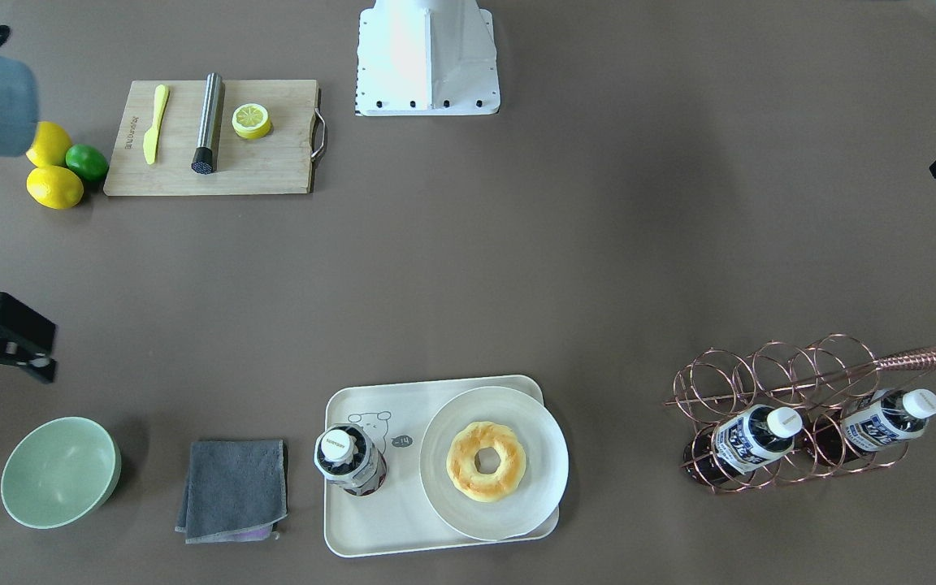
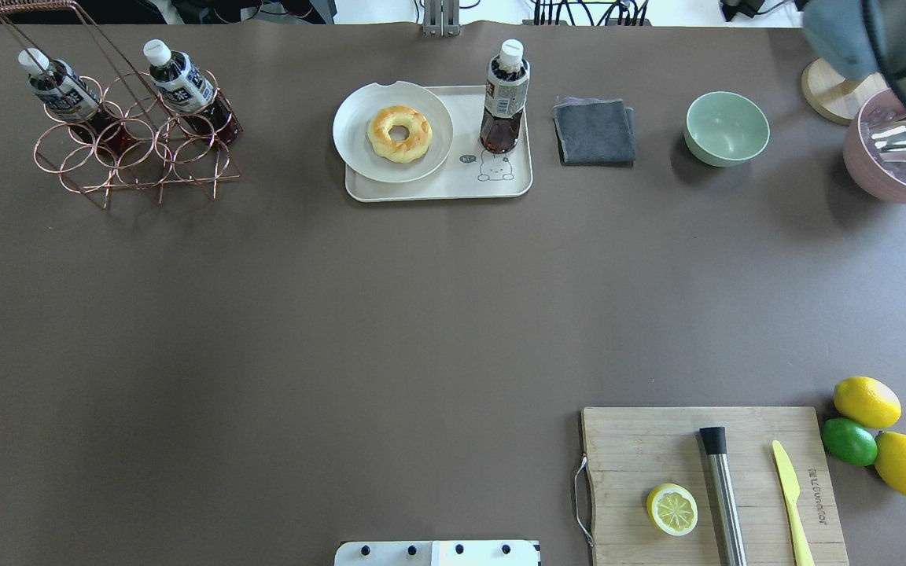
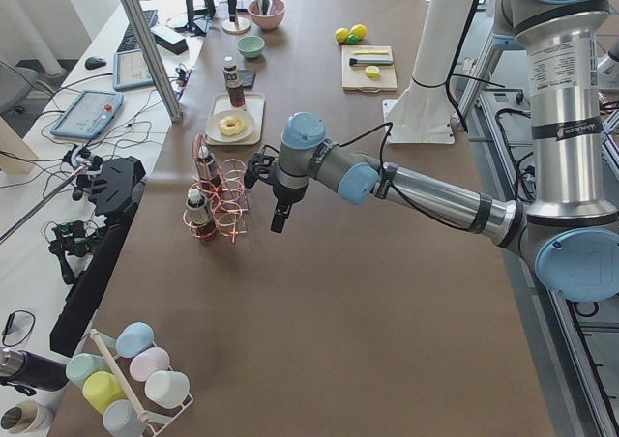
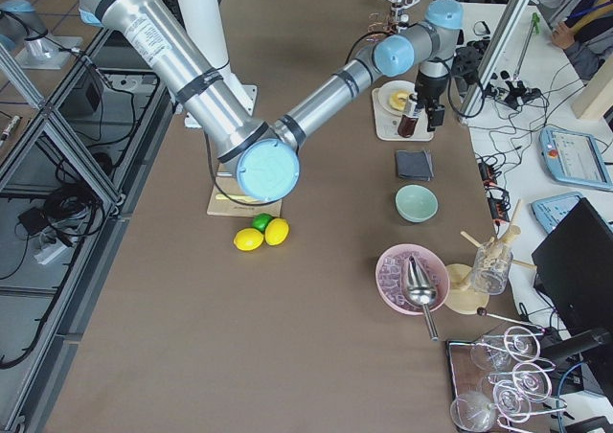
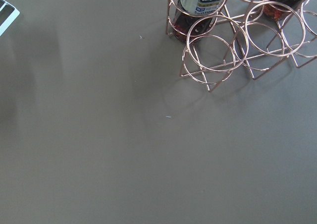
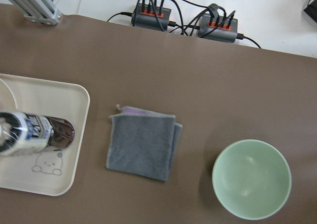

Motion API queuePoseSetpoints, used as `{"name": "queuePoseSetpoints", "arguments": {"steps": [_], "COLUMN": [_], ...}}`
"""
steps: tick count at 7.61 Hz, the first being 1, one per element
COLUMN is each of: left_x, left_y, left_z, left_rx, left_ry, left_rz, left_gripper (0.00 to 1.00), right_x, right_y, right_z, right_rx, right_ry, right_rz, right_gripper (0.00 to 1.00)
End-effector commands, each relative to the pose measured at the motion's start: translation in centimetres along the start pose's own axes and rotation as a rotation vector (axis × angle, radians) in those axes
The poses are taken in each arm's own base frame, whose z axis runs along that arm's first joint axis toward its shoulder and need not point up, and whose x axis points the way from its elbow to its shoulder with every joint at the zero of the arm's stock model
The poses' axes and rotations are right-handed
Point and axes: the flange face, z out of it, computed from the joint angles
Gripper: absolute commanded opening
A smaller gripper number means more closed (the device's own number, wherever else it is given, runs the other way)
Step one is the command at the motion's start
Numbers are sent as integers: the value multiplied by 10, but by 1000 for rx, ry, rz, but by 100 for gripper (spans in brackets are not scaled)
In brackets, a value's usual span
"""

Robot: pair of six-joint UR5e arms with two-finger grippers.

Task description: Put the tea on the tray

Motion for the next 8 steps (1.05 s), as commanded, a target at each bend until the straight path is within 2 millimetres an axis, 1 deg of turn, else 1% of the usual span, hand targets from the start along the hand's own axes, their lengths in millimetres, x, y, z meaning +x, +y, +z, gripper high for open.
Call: {"name": "queuePoseSetpoints", "arguments": {"steps": [1, 2, 3, 4, 5, 6, 7, 8], "left_x": [-52, -54, -56, -60, -69, -84, -95, -100], "left_y": [21, 29, 31, 36, 45, 68, 73, 79], "left_z": [-2, -4, -2, 0, 3, 2, -6, -7], "left_rx": [-13, -24, -58, -74, -86, -98, -77, -74], "left_ry": [0, 5, 6, 3, -1, -19, -29, -33], "left_rz": [-35, -55, -89, -100, -100, -143, -167, -176], "left_gripper": [97, 97, 97, 97, 97, 97, 97, 97], "right_x": [173, 232, 282, 318, 356, 370, 378, 378], "right_y": [95, 133, 175, 209, 247, 265, 279, 282], "right_z": [8, 16, 22, 25, 30, 37, 42, 41], "right_rx": [-58, -89, -116, -131, -153, -193, -230, -230], "right_ry": [10, 25, 28, 35, 31, 32, 59, 69], "right_rz": [-37, -20, 50, 94, 93, 141, 163, 160], "right_gripper": [100, 100, 100, 100, 100, 100, 100, 100]}}
